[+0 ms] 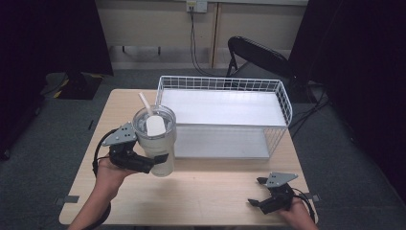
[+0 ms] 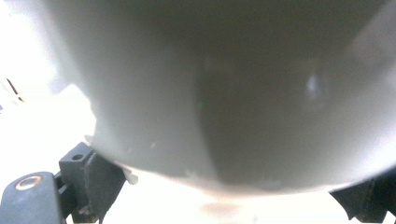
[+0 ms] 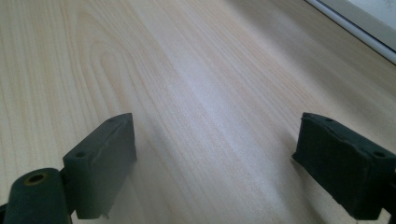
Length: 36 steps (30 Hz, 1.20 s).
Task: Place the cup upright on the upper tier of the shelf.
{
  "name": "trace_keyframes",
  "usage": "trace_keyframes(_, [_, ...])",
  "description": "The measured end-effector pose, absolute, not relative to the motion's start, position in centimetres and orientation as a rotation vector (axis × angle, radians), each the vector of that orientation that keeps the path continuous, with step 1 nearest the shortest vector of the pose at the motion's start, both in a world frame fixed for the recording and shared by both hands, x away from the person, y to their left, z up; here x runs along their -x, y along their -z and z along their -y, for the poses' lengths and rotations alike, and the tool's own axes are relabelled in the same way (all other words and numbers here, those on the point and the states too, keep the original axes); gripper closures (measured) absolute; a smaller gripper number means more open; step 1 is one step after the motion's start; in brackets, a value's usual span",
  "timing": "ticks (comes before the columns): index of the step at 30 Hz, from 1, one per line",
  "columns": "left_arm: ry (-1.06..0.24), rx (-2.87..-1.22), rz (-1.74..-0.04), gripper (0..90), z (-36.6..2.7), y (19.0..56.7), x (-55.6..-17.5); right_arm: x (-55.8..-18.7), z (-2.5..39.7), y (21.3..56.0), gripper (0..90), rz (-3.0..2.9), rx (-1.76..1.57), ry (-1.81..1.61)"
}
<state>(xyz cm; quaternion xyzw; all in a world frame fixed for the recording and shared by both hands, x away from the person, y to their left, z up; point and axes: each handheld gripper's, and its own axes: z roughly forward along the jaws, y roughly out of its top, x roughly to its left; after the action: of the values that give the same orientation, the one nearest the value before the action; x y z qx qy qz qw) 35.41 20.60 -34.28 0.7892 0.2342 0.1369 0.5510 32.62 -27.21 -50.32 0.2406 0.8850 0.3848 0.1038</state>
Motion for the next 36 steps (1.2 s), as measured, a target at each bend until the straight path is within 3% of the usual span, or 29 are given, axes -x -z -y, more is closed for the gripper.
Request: trace_keyframes(36, [-0.309,-1.828,-0.539,10.4,-18.2,27.3,-37.8,-32.6,27.2,50.3,11.7,-2.609,-0.712,-1.136])
